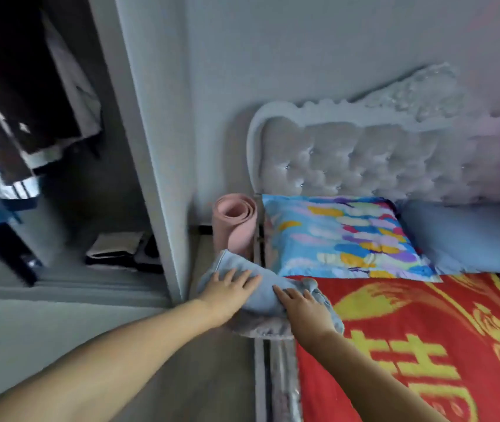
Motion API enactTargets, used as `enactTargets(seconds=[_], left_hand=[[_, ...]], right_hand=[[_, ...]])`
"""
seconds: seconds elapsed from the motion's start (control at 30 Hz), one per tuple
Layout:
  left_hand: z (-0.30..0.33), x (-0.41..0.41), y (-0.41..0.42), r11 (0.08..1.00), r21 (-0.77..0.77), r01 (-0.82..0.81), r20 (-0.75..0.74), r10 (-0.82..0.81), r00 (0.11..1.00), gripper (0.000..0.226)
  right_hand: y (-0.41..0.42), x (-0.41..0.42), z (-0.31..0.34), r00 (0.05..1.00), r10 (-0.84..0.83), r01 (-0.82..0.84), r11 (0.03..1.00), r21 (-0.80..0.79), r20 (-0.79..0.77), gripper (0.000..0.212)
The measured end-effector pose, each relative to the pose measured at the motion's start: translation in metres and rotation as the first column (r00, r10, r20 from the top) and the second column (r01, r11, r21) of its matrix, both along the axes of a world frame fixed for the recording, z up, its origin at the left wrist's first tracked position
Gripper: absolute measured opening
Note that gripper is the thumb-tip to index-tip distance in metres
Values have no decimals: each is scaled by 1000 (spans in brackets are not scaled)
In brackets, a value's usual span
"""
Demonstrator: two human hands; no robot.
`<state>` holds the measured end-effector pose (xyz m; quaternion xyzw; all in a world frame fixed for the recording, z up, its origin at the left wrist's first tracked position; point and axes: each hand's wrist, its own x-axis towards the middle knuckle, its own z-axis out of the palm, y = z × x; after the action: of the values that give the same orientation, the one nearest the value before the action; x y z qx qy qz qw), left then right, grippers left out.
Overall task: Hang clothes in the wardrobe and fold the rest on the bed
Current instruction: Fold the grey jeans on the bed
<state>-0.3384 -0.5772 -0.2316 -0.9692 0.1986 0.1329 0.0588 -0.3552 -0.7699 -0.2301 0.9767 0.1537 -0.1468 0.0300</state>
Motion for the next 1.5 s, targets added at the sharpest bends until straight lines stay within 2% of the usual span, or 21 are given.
enactTargets(seconds=[0.13, 0.23, 0.33, 0.53, 0.6, 0.7, 0.97, 1.13, 1.33, 1.5], left_hand=[[-11, -16, 118, 981, 33, -189, 8, 189, 982, 69], [-26, -26, 208, 960, 68, -271, 22, 270, 962, 64], [-37, -29, 298, 948, 85, -306, 13, 306, 952, 63], [-46, -21, 439, 920, 122, -373, 1, 375, 927, 68], [-48, -17, 472, 911, 69, -405, -15, 407, 913, 69], [-55, -7, 506, 910, 85, -405, 7, 406, 914, 82], [-96, 58, 570, 885, 150, -441, -91, 457, 885, 104], [-122, 141, 610, 887, 127, -445, -174, 462, 870, 97], [-160, 233, 662, 916, 113, -386, -242, 402, 883, 86], [-210, 310, 702, 937, 115, -330, -311, 349, 884, 85]], right_hand=[[117, 19, -6, 982, 186, -186, 982, 10, -28, 73], [209, 31, -15, 959, 280, -279, 960, 30, -48, 70], [300, 40, -27, 939, 339, -336, 940, 57, -64, 65], [445, 62, -40, 910, 407, -403, 913, 65, -79, 70], [478, 71, -38, 901, 425, -422, 905, 55, -91, 73], [514, 87, -40, 883, 458, -456, 889, 49, -103, 70], [585, 160, -69, 848, 509, -514, 858, 5, -148, 74], [625, 242, -102, 852, 487, -491, 871, 30, -193, 80], [675, 325, -140, 843, 459, -496, 865, -76, -281, 79], [714, 390, -191, 860, 366, -410, 910, -54, -356, 71]])
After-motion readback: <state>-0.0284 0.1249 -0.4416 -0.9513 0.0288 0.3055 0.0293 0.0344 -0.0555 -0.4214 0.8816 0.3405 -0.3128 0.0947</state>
